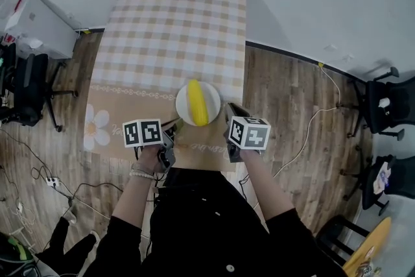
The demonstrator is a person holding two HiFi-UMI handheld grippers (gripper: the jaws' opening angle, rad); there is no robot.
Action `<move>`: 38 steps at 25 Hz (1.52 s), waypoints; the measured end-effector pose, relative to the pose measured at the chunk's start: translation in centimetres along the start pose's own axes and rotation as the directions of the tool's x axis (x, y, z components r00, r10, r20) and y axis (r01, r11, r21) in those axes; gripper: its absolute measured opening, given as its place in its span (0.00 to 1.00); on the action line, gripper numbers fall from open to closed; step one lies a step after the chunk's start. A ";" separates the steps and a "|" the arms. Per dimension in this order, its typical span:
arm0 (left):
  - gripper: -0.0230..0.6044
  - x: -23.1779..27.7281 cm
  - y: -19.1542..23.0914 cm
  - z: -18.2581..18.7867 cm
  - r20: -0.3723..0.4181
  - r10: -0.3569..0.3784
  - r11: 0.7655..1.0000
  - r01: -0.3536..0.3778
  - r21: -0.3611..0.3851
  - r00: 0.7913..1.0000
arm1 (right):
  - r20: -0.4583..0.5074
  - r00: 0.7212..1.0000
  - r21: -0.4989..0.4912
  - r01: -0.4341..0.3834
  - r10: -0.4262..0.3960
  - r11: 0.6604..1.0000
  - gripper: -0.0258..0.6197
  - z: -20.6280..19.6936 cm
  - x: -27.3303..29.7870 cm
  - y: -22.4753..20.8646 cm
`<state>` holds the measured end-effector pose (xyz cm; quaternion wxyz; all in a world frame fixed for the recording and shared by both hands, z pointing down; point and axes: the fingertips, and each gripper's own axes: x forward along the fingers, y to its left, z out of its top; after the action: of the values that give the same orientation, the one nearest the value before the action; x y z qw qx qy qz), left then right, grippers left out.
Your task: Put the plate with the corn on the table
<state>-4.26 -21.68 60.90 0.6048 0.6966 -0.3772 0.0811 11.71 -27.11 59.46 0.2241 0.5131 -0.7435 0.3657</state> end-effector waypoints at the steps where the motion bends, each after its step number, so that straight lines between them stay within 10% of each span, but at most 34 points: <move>1: 0.07 -0.3 -0.2 0.4 0.018 -0.001 1.000 0.001 0.009 1.000 | 0.009 1.000 -0.004 -0.002 0.002 1.000 0.13 0.2 -0.3 0.0; 14: 0.06 -6.0 -5.9 5.5 0.246 -0.031 0.953 -0.046 0.300 0.969 | 0.183 0.982 -0.084 -0.033 0.048 0.996 0.12 4.6 -4.8 3.5; 25: 0.06 -9.2 -15.1 7.0 0.373 -0.146 0.785 -0.122 0.607 0.916 | 0.353 0.928 -0.279 -0.020 0.122 0.960 0.12 10.2 -11.4 6.6; 38: 0.06 -13.2 -21.1 8.0 0.433 -0.231 0.609 -0.218 0.763 0.871 | 0.458 0.870 -0.414 0.028 0.182 0.910 0.12 13.4 -16.9 10.3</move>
<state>-3.13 -23.62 34.85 0.1169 0.8887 -0.4395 0.0572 9.07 -25.25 35.79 0.1165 0.4995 -0.8556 0.0702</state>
